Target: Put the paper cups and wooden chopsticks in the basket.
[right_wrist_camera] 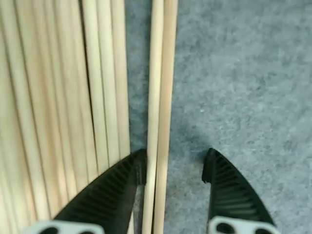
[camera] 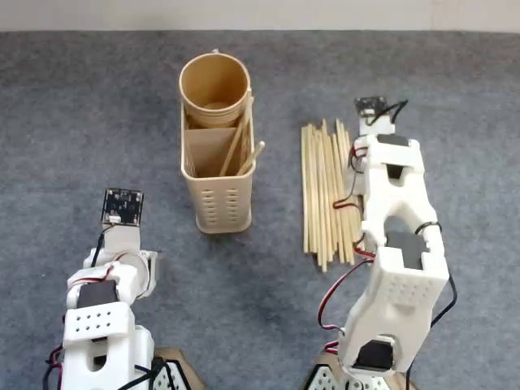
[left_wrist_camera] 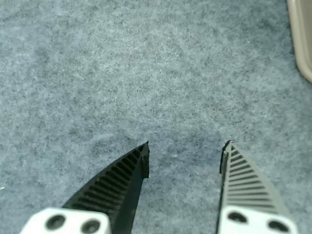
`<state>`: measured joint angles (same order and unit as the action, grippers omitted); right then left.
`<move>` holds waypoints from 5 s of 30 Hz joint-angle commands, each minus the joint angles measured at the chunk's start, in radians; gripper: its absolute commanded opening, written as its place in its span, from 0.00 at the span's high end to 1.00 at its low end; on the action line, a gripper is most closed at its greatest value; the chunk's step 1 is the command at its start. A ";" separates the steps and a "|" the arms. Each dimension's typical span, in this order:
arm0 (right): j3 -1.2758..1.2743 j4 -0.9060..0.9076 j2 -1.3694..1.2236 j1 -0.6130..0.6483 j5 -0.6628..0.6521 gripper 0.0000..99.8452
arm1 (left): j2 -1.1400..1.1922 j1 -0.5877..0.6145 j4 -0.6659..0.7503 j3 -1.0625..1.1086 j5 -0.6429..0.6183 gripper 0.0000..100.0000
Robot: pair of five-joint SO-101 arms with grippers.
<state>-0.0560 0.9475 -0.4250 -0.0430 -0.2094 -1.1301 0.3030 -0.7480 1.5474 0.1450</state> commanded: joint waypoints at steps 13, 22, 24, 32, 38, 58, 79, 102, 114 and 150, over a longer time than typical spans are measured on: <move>0.018 0.088 0.131 -0.016 0.028 1.00 | -0.005 -0.016 0.011 -0.005 -0.008 0.74; 0.036 0.042 0.946 0.119 0.219 1.00 | -0.005 -0.016 0.012 -0.005 -0.008 0.74; 0.008 -0.013 1.101 0.185 0.249 1.00 | -0.005 -0.016 0.012 -0.005 -0.008 0.74; -0.329 -0.567 1.380 0.435 0.316 1.00 | -0.005 -0.016 0.012 -0.005 -0.008 0.74; -0.621 -0.928 1.386 0.550 0.319 1.00 | -0.004 -0.016 0.012 -0.005 -0.008 0.74; -0.774 -1.075 1.251 0.605 0.313 0.97 | -0.008 -0.016 0.041 0.018 -0.008 0.74; -0.291 0.008 1.268 0.303 0.233 0.94 | -0.010 -0.091 0.041 0.042 0.087 0.74; -0.274 -0.074 0.291 0.041 -0.095 0.94 | -0.010 -0.091 0.041 0.044 0.089 0.74; -0.280 -0.145 0.283 0.025 -0.101 0.94 | -0.010 -0.091 0.041 0.045 0.089 0.74; -0.160 -0.088 0.133 0.025 0.026 0.99 | -0.010 -0.091 0.041 0.045 0.089 0.74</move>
<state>-0.2325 0.8385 -0.3974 -0.0077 -0.2954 -1.1362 0.2263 -0.7173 1.5904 0.2171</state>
